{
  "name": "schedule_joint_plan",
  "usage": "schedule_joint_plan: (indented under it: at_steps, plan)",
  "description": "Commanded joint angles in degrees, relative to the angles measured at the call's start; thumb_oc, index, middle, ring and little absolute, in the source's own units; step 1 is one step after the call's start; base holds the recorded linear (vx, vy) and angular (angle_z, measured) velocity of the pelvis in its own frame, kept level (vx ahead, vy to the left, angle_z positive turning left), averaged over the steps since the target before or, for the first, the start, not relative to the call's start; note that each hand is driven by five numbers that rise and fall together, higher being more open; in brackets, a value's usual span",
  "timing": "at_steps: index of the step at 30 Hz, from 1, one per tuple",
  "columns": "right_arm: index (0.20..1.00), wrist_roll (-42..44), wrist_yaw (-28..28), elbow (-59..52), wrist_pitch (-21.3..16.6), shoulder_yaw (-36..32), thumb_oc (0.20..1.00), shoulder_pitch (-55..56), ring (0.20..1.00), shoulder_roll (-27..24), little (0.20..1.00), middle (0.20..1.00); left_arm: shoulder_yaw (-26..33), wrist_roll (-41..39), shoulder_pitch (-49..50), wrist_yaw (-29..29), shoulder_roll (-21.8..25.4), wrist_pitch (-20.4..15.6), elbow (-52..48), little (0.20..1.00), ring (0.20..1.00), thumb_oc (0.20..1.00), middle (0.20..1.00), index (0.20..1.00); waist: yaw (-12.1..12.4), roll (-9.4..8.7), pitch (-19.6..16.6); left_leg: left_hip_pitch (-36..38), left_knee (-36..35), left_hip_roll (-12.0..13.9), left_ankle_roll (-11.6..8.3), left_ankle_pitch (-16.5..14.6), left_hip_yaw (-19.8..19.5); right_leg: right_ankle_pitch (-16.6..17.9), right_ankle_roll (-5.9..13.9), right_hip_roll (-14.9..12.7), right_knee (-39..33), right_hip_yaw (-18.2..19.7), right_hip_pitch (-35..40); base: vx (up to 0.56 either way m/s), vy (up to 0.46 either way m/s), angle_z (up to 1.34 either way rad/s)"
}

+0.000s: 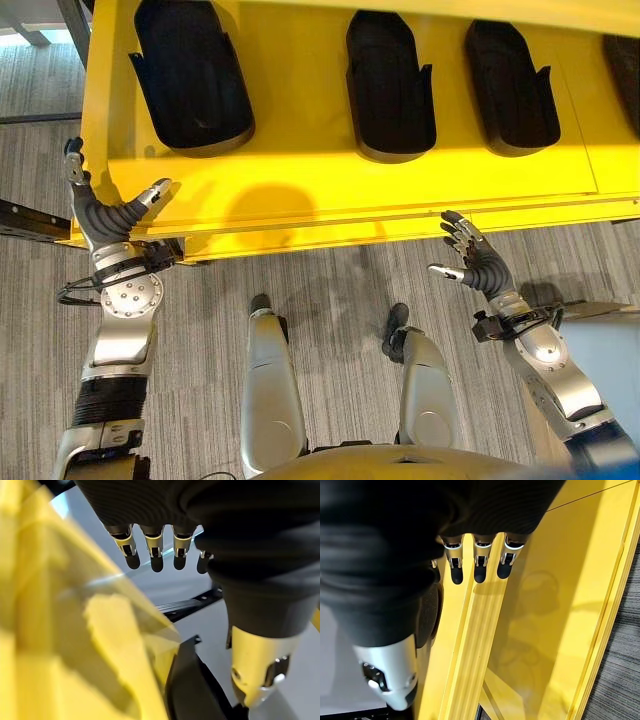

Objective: Move parts from the plastic box to the shelf.

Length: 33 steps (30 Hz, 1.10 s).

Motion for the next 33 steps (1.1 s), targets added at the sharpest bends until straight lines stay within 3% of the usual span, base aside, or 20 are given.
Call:
schedule_joint_plan:
  at_steps: [1,6,14,18,26,27,33]
  plan:
    - [1.000,1.4,0.7,-4.0,-4.0,-3.7,1.000,-0.1,1.000,-2.7,1.000,1.000,0.7,7.1,-0.8,0.6,2.7,-1.7,-3.8,1.000,1.000,1.000,1.000,1.000,-0.1,0.93,-1.9,2.2,-7.3,-2.2,2.74,4.3,2.8,-3.2,-1.41,-0.8,5.4,0.8,-0.7,0.00,0.000,0.00]
    - [1.000,1.3,0.9,-3.9,-4.4,-3.6,1.000,-0.3,1.000,-2.6,1.000,1.000,-0.7,13.9,-2.3,0.0,5.9,-2.4,-7.9,1.000,1.000,1.000,1.000,1.000,-0.3,0.99,-1.7,3.1,-7.5,-2.0,2.66,4.2,2.8,-3.2,-1.30,-0.7,5.2,0.9,0.0,0.00,0.000,0.00]
    - [1.000,1.4,1.1,-3.9,-5.1,-3.7,1.000,-0.1,1.000,-2.6,1.000,1.000,-9.1,24.5,-10.8,-1.6,11.5,-2.1,-8.4,1.000,1.000,1.000,1.000,1.000,-1.5,1.07,-1.9,4.3,-7.6,-1.4,2.34,4.2,3.3,-3.4,-1.19,-0.7,5.1,1.4,0.6,-0.01,0.001,-0.01]
    - [1.000,1.1,1.1,-3.9,-5.2,-3.5,1.000,0.1,1.000,-2.9,1.000,1.000,-16.4,30.7,-19.2,-3.6,15.2,-1.0,-6.9,1.000,1.000,1.000,1.000,1.000,-2.7,1.30,-1.9,4.5,-7.5,-1.1,2.42,5.2,3.7,-2.5,-1.61,-0.6,4.9,1.3,0.5,-0.01,0.002,-0.04]
    - [1.000,0.7,0.9,-4.0,-5.0,-3.6,1.000,0.5,1.000,-3.1,1.000,1.000,-25.4,33.1,-27.9,-5.9,15.7,0.3,-1.0,1.000,1.000,1.000,1.000,1.000,-3.6,1.57,-2.2,5.0,-7.5,-0.7,2.31,5.3,4.0,-2.4,-1.56,-0.1,4.7,1.8,0.6,0.00,-0.001,-0.03]
    - [1.000,0.4,0.7,-4.1,-4.9,-3.7,1.000,0.7,1.000,-3.2,1.000,1.000,-27.2,33.9,-29.2,-6.9,15.8,2.1,2.8,1.000,1.000,1.000,1.000,1.000,-3.9,1.68,-2.3,4.9,-7.4,-0.5,2.34,5.3,4.1,-2.4,-1.56,0.1,4.8,2.1,0.2,0.01,0.003,-0.11]
    - [1.000,-0.1,0.9,-4.5,-4.3,-4.2,1.000,1.4,1.000,-3.0,1.000,1.000,-25.0,32.1,-25.7,-7.4,14.0,4.0,7.0,1.000,1.000,1.000,1.000,1.000,-4.0,1.59,-2.3,4.5,-7.2,-0.4,2.31,5.3,4.4,-2.2,-1.74,0.4,4.7,2.4,-0.3,0.00,0.002,-0.06]
